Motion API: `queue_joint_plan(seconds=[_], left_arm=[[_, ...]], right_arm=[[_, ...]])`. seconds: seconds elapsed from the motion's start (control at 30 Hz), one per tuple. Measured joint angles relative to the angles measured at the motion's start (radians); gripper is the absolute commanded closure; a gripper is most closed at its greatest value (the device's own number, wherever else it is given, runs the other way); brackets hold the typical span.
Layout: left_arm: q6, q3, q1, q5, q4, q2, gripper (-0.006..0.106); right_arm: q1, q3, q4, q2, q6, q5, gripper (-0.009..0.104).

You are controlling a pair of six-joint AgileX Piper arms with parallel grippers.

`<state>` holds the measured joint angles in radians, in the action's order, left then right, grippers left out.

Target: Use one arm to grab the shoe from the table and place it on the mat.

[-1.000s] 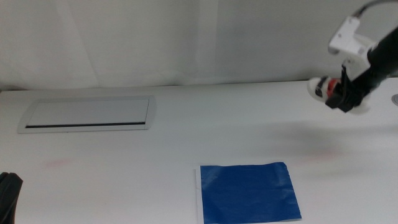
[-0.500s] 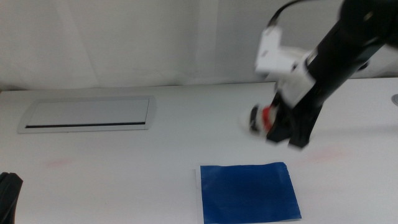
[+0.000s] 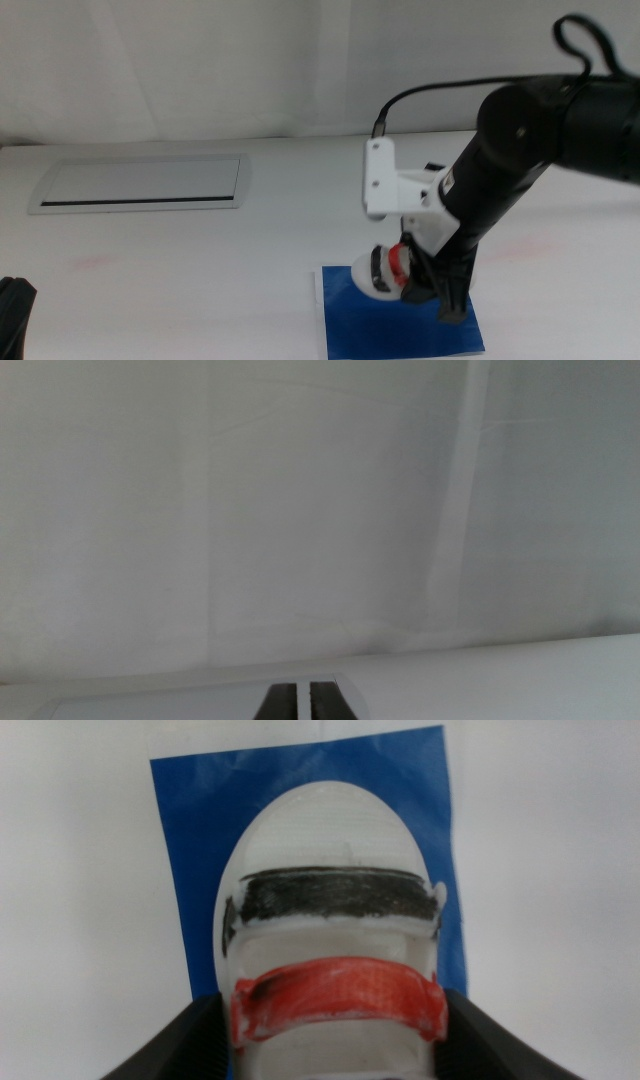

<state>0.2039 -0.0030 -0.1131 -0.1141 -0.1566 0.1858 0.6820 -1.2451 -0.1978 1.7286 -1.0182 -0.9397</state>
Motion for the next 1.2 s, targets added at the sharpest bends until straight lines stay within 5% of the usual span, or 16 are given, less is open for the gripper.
queue_joint_plan(seconds=[1.0,1.1,1.2], left_arm=[[0.000,0.000,0.000,0.000,0.000,0.000,0.103],[0.000,0.000,0.000,0.000,0.000,0.000,0.103],[0.000,0.000,0.000,0.000,0.000,0.000,0.103]], right_arm=[[0.038,0.066,0.012,0.198,0.008,0.172,0.097],[0.038,0.066,0.010,0.199,0.033,0.177,0.091],[0.038,0.066,0.006,0.199,0.045,0.179,0.069]])
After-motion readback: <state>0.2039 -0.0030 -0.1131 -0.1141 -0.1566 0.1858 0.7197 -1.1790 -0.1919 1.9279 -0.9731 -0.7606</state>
